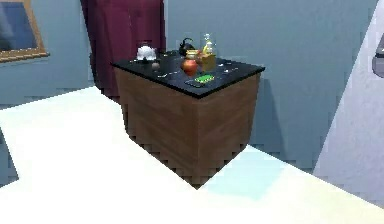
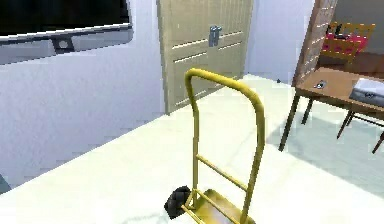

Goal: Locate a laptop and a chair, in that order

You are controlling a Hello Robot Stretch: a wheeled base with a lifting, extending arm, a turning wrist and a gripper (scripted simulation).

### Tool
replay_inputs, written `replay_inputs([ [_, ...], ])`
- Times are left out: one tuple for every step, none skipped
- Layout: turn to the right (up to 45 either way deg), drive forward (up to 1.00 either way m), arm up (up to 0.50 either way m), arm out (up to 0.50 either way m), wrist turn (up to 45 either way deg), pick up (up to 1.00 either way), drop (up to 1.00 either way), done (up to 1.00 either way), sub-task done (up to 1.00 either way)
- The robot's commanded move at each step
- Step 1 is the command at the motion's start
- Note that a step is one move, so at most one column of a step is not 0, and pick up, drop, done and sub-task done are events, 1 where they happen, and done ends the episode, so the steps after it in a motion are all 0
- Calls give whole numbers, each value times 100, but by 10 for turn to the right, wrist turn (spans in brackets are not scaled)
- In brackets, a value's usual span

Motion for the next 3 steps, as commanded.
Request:
replay_inputs([
  [240, 0, 0, 0, 0, 0, 0, 0, 0],
  [0, 45, 0, 0, 0, 0, 0, 0, 0],
  [450, 0, 0, 0, 0, 0, 0, 0, 0],
])
